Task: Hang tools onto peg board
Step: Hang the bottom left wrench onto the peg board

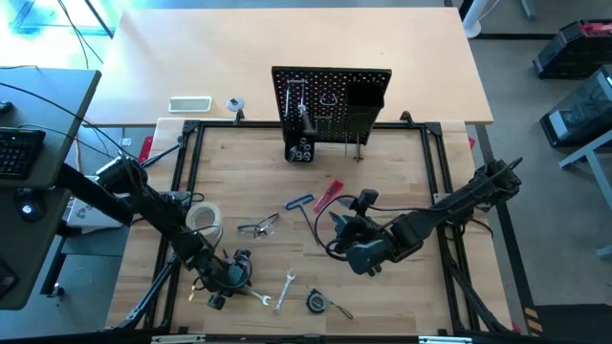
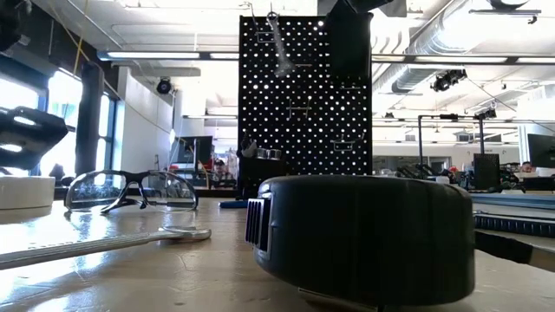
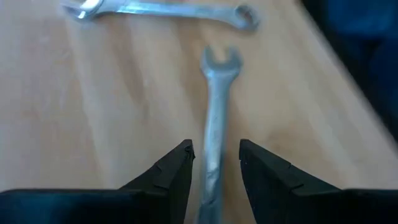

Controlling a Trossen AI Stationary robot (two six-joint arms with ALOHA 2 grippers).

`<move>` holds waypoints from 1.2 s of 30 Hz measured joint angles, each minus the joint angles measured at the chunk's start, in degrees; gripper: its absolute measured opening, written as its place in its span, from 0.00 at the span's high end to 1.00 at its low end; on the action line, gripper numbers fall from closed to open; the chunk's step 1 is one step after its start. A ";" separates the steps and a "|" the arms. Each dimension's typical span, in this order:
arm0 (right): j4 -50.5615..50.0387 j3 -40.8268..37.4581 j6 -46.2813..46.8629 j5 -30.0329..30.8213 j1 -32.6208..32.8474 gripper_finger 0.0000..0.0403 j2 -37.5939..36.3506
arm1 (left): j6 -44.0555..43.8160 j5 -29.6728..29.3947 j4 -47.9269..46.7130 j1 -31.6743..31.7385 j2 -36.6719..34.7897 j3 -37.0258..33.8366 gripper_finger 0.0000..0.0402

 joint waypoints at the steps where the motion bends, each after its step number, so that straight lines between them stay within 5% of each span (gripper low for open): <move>1: -0.03 0.00 0.32 -0.02 0.02 0.51 0.00 | 0.04 -0.32 -0.68 0.00 0.32 0.04 0.69; 16: -0.45 0.00 1.31 -0.51 0.19 0.51 0.02 | 5.74 -16.66 -3.63 3.83 3.83 0.22 0.69; 28: -0.97 0.00 3.09 -1.14 0.19 0.51 0.02 | 17.63 -17.78 5.23 17.38 4.88 -0.18 0.69; 36: -3.22 0.00 6.40 -1.74 0.24 0.51 1.23 | 17.61 -17.98 5.48 20.10 4.85 -0.16 0.69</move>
